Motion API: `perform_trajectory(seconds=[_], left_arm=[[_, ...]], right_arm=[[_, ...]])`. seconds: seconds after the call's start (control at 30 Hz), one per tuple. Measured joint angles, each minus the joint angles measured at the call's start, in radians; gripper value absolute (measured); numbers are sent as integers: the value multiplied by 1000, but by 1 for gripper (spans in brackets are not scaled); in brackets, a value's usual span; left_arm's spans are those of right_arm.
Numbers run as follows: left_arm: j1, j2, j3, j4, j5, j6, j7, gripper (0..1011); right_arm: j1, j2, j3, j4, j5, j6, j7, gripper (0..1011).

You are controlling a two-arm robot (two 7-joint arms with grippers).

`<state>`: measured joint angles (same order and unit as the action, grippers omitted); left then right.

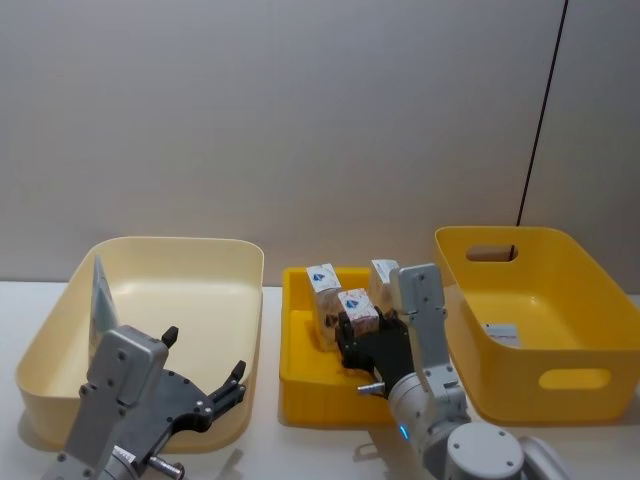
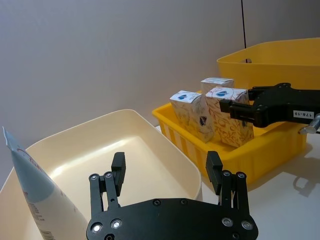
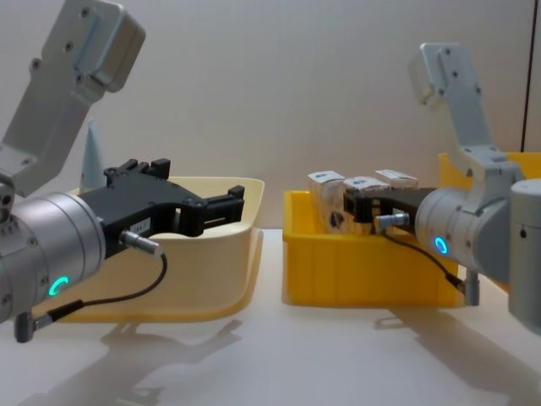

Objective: Bimanual collaborative sorting of washing and personal care products

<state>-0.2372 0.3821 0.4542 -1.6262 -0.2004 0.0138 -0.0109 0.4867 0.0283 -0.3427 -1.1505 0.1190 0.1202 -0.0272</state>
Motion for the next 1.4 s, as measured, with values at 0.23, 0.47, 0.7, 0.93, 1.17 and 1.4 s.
perform_trajectory(seconds=[0.23, 0.47, 0.7, 0.93, 1.17, 1.4], left_arm=[[0, 0, 0, 0, 0, 0, 0, 1003], [0, 0, 0, 0, 0, 0, 0, 1003], [0, 0, 0, 0, 0, 0, 0, 1003], [0, 0, 0, 0, 0, 0, 0, 1003], [0, 0, 0, 0, 0, 0, 0, 1003], [0, 0, 0, 0, 0, 0, 0, 1003]], right_arm=[[-4, 13, 1, -21, -6, -46, 22, 455], [-5, 29, 10, -58, -10, -100, 42, 455], [-6, 50, 36, -115, -11, -153, 54, 457], [-13, 77, 81, -178, -11, -190, 46, 455], [-34, 105, 137, -242, -17, -197, 16, 457], [-70, 129, 189, -305, -25, -153, -19, 457]])
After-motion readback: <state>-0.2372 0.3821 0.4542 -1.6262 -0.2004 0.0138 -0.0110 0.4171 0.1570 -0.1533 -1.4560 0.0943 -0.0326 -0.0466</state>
